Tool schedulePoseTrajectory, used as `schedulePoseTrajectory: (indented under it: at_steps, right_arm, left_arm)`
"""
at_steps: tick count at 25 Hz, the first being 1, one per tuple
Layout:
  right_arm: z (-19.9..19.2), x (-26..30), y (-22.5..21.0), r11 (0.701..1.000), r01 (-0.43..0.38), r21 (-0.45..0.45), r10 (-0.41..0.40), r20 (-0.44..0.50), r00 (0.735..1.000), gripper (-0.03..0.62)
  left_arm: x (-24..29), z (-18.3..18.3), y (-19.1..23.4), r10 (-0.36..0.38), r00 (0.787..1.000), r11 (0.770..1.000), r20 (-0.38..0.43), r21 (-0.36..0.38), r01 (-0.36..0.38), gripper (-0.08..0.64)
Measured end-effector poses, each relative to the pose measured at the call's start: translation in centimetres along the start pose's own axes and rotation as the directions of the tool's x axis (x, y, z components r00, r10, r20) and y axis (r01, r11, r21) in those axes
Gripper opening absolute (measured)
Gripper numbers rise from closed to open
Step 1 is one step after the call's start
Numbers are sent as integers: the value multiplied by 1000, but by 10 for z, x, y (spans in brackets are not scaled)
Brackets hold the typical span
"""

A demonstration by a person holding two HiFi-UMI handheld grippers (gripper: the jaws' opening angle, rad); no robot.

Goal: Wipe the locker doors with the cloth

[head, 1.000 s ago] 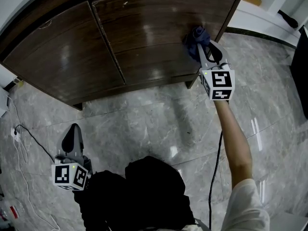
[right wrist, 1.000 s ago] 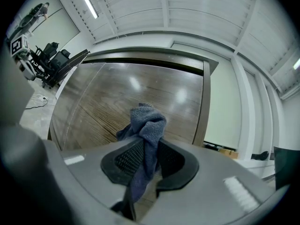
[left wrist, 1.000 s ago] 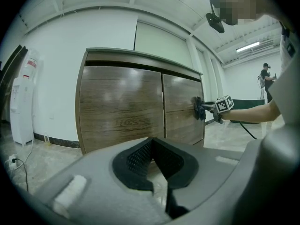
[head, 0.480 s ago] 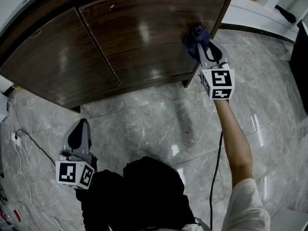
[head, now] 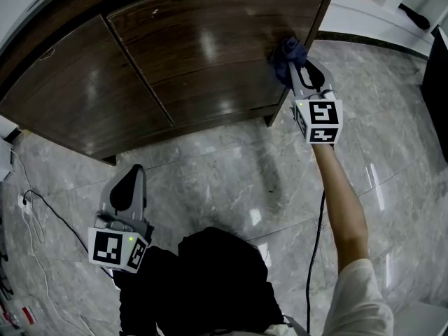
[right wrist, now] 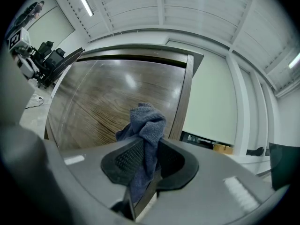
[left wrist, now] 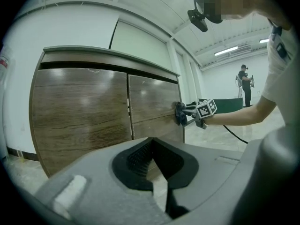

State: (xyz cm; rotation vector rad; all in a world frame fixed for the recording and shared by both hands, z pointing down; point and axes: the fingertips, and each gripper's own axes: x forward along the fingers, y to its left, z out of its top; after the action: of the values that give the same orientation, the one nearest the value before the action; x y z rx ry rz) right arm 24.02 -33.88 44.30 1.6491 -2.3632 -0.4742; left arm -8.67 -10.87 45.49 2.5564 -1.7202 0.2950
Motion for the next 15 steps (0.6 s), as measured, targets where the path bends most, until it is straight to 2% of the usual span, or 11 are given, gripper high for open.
schedulePoseTrajectory:
  at_steps: [9,15]
  right_arm:
    - [-13,-6,-20,999,44,9,-43,-38,998,86]
    - [-17,-25,-49,993,112,44,-110,-55,992,83]
  left_arm:
    - [10,5,-15,-64,998,998,17,10,64,3]
    - [29,13,-26,-149,987,988,61,-32,151,2]
